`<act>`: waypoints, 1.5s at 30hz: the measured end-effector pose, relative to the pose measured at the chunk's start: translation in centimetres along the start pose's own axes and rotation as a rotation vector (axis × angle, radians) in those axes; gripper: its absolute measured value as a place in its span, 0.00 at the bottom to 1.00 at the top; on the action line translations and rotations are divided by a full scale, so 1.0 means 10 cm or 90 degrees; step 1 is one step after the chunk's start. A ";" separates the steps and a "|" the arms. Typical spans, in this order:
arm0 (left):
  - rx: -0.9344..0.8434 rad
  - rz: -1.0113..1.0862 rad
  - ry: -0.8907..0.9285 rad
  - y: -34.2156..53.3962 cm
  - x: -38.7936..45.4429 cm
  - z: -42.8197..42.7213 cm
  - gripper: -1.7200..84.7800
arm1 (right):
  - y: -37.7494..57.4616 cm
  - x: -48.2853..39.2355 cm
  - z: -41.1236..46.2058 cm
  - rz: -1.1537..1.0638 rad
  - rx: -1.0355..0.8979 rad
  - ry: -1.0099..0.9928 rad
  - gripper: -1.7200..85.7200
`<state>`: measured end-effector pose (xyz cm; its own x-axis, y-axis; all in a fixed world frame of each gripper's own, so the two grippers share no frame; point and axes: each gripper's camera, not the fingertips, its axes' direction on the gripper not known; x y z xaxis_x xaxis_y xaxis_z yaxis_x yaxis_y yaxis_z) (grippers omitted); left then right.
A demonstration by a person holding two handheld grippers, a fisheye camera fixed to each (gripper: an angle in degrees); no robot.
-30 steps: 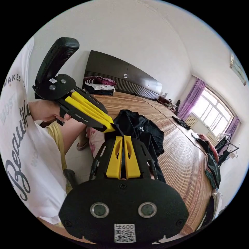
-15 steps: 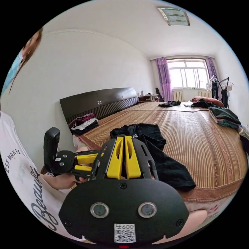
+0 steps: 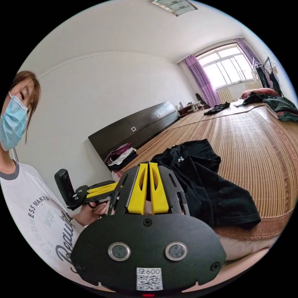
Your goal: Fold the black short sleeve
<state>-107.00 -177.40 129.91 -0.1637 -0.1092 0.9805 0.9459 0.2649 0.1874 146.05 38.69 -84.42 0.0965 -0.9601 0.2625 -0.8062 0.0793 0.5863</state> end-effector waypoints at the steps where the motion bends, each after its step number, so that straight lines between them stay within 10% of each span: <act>1: -0.001 0.002 0.000 0.00 -0.01 -0.03 0.03 | 0.01 -0.01 0.00 0.001 0.000 -0.010 0.01; 26: 0.079 -0.327 0.095 0.03 -1.45 -1.08 0.07 | 0.90 -1.02 -0.08 -0.244 -0.055 -0.071 0.01; 32: -0.036 -0.251 0.105 -0.17 -1.04 -0.97 0.20 | 1.01 -1.16 0.00 -0.235 -0.084 -0.075 0.01; 45: -0.033 -0.078 -0.185 -0.85 0.14 -0.55 0.15 | 1.38 -0.84 0.15 -0.211 -0.116 -0.078 0.01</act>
<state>-113.69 -185.03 129.34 -0.3431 0.1431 0.9283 0.9260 0.2171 0.3088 133.25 47.40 -79.68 0.2551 -0.9656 -0.0510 -0.6256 -0.2051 0.7527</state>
